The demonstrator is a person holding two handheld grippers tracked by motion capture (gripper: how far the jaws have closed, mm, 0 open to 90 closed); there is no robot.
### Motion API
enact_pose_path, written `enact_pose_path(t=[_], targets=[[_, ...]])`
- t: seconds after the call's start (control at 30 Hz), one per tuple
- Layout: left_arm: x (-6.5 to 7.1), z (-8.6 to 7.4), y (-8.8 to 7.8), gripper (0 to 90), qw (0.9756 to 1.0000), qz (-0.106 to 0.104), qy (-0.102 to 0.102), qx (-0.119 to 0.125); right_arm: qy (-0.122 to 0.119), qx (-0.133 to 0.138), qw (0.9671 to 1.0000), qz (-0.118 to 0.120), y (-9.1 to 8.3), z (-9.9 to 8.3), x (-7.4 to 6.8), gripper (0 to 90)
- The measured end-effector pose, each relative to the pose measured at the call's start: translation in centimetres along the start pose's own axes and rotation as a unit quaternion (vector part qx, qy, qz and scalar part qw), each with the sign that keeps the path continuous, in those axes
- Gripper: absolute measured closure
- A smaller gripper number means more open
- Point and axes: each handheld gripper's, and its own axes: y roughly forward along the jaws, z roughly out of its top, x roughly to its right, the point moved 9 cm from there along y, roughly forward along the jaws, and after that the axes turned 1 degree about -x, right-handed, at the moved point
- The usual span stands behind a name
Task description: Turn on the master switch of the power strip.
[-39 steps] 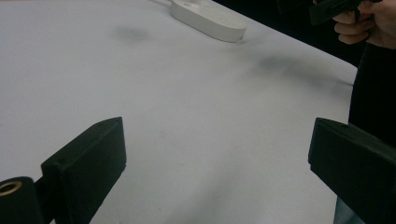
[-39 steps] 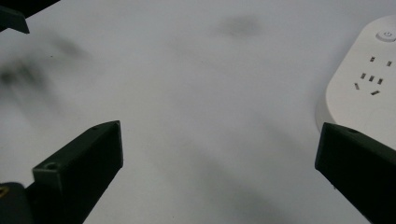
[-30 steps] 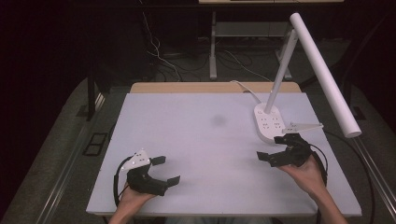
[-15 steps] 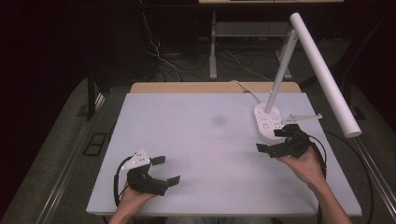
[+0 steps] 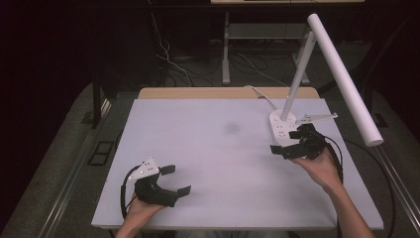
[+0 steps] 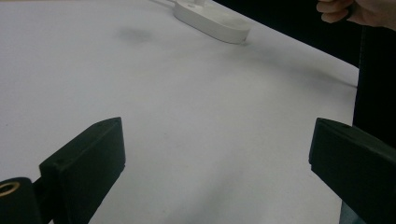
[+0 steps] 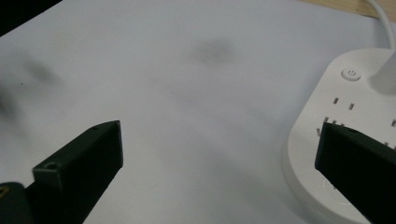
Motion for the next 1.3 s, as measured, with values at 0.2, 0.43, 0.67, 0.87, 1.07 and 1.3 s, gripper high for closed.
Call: enact_pose_path(t=[0.2,0.43,0.67,0.87,1.07,1.3], targets=[[0.0,0.0,0.0,2.6,1.0,0.0,0.001,-0.001,-0.005,-0.006,0.9999,-0.007,0.5,0.7,0.5,0.4],[0.0,0.0,0.0,2.6,1.0,0.001,0.002,-0.001,-0.003,-0.012,0.9997,-0.019,1.1,1.3,1.2,0.5],[0.0,-0.1,0.0,2.5,1.0,0.002,0.003,-0.002,-0.003,-0.016,0.9996,-0.023,1.6,2.0,1.6,0.5],[-0.1,-0.1,0.0,2.5,1.0,0.004,0.004,-0.005,-0.002,-0.023,0.9993,-0.031,1.9,3.0,2.2,0.5],[0.0,-0.2,0.0,2.5,1.0,0.003,0.006,-0.007,0.001,-0.023,0.9992,-0.033,2.0,3.8,2.6,0.5],[-0.1,-0.1,-0.1,2.5,1.0,0.004,0.003,-0.007,-0.01,-0.035,0.9981,-0.05,2.0,4.7,3.3,14.2]])
